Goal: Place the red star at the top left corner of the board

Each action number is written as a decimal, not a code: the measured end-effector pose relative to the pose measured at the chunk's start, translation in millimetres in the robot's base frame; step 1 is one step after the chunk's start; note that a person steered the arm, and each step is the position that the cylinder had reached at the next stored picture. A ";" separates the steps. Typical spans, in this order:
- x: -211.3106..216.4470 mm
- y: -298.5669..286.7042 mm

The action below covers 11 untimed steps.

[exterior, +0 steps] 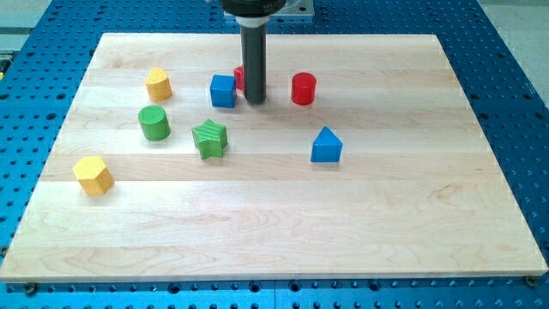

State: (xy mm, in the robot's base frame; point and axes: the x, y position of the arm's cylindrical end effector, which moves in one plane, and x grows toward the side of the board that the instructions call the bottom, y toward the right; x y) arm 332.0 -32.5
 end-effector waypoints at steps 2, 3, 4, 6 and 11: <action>-31.2 5.8; -42.9 -32.5; -56.5 -2.8; -76.0 -65.5; -48.6 -170.3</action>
